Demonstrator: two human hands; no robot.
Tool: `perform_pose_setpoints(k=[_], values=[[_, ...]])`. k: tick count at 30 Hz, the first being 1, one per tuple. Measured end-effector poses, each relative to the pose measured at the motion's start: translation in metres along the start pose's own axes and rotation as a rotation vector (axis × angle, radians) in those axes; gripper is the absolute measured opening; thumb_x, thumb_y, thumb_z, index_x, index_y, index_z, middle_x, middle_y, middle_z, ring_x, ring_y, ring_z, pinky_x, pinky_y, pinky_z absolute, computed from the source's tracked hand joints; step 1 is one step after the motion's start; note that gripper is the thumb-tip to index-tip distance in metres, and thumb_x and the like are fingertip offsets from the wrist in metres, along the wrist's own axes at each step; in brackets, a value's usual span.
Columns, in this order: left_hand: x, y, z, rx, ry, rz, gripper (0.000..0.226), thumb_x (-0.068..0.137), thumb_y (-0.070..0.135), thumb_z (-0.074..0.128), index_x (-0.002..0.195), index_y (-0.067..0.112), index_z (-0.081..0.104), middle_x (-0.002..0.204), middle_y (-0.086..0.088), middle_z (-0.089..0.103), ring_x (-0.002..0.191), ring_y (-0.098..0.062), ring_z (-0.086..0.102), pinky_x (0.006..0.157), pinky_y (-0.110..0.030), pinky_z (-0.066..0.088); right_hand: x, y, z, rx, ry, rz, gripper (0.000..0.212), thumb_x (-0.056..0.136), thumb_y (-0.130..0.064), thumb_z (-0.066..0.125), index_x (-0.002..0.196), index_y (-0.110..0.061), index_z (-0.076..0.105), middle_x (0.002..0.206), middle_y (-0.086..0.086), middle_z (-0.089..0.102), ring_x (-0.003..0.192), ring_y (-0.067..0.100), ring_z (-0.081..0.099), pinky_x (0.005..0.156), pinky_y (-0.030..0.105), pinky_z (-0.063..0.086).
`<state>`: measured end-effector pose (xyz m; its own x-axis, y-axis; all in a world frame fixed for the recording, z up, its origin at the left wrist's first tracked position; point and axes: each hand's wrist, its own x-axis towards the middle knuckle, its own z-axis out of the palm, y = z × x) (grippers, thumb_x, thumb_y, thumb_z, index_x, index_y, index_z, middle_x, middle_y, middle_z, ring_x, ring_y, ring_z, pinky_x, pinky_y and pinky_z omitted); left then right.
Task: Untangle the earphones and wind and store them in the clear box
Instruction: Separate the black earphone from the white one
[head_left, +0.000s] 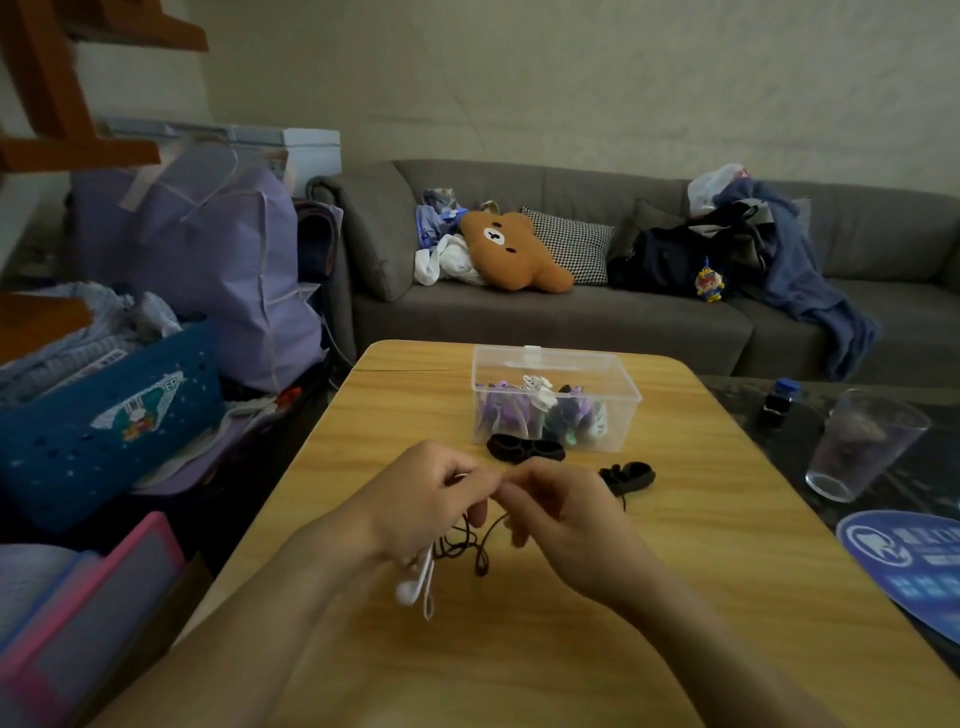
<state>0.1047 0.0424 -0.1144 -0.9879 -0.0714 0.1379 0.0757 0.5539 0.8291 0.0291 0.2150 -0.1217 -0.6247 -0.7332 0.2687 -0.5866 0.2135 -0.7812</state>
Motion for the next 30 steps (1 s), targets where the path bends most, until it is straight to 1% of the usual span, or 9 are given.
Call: perform_pose_setpoints(k=[3,7,12,17,19,22,26,28,30], values=[[0.000,-0.003,-0.003,-0.009,-0.011,-0.043,0.037,0.097,0.035,0.060,0.070,0.012,0.069,0.058,0.002,0.052,0.057,-0.013,0.046,0.059,-0.033,0.038,0.005,0.010,-0.008,0.112,0.205,0.122,0.013,0.099,-0.033,0.056,0.095,-0.025,0.066,0.066,-0.007,0.060,0.057,0.007,0.056,0.055,0.024,0.049],[0.001,-0.005,-0.010,-0.037,-0.067,-0.112,0.030,0.095,0.038,0.064,0.076,0.016,0.072,0.062,0.002,0.056,0.058,-0.011,0.051,0.058,-0.027,0.043,0.009,0.017,-0.023,0.270,0.415,0.182,0.017,0.102,-0.027,0.053,0.096,-0.016,0.065,0.064,-0.008,0.056,0.055,0.007,0.048,0.052,0.025,0.041],[0.000,-0.009,-0.014,0.029,-0.168,-0.212,0.017,0.093,0.030,0.067,0.088,0.015,0.073,0.063,0.009,0.062,0.059,-0.005,0.056,0.057,-0.020,0.045,0.009,0.023,-0.048,0.581,0.644,0.315,0.022,0.107,-0.022,0.041,0.104,-0.006,0.056,0.084,0.007,0.066,0.056,0.015,0.059,0.049,0.029,0.049],[0.003,-0.009,-0.011,0.023,-0.131,-0.216,0.015,0.093,0.030,0.067,0.093,0.015,0.072,0.083,-0.007,0.070,0.068,-0.010,0.062,0.060,-0.021,0.052,0.011,0.036,-0.054,0.687,0.780,0.396,0.022,0.107,-0.021,0.042,0.109,-0.006,0.058,0.104,0.010,0.068,0.075,0.018,0.071,0.060,0.029,0.057],[0.005,-0.010,-0.008,0.056,-0.082,-0.217,0.008,0.093,0.028,0.066,0.094,0.028,0.073,0.091,-0.001,0.073,0.079,-0.016,0.069,0.070,-0.030,0.061,0.013,0.040,-0.052,0.606,0.779,0.449,0.017,0.104,-0.020,0.049,0.117,-0.011,0.056,0.112,0.008,0.064,0.092,0.018,0.066,0.071,0.030,0.054],[0.006,-0.015,-0.006,0.066,0.007,-0.207,0.012,0.093,0.025,0.065,0.095,0.034,0.073,0.094,0.006,0.074,0.088,-0.013,0.070,0.083,-0.042,0.060,0.008,0.038,-0.045,0.160,0.722,0.377,0.044,0.094,-0.013,0.065,0.134,-0.021,0.049,0.128,-0.006,0.054,0.117,0.011,0.052,0.085,0.019,0.044],[0.007,-0.013,-0.006,0.071,0.054,-0.104,0.007,0.090,0.031,0.071,0.095,0.033,0.075,0.098,0.014,0.074,0.095,-0.003,0.068,0.090,-0.032,0.056,0.002,0.016,-0.015,-0.183,0.446,-0.048,0.050,0.090,-0.024,0.070,0.135,-0.032,0.049,0.129,-0.019,0.050,0.121,-0.004,0.046,0.097,0.010,0.036],[0.006,-0.006,-0.005,0.051,0.042,-0.030,0.007,0.089,0.025,0.073,0.095,0.028,0.074,0.091,0.014,0.074,0.089,-0.001,0.067,0.080,-0.020,0.053,0.002,0.009,0.000,-0.257,0.229,-0.166,0.048,0.095,-0.030,0.064,0.140,-0.035,0.047,0.135,-0.021,0.049,0.129,-0.007,0.041,0.105,0.010,0.035],[0.003,0.000,-0.005,0.023,0.014,0.010,0.007,0.088,0.020,0.075,0.094,0.023,0.074,0.089,0.012,0.074,0.087,-0.003,0.069,0.074,-0.018,0.052,0.003,0.009,0.009,-0.329,0.103,-0.243,0.042,0.100,-0.031,0.058,0.141,-0.037,0.049,0.133,-0.019,0.055,0.126,-0.004,0.046,0.104,0.014,0.039]])
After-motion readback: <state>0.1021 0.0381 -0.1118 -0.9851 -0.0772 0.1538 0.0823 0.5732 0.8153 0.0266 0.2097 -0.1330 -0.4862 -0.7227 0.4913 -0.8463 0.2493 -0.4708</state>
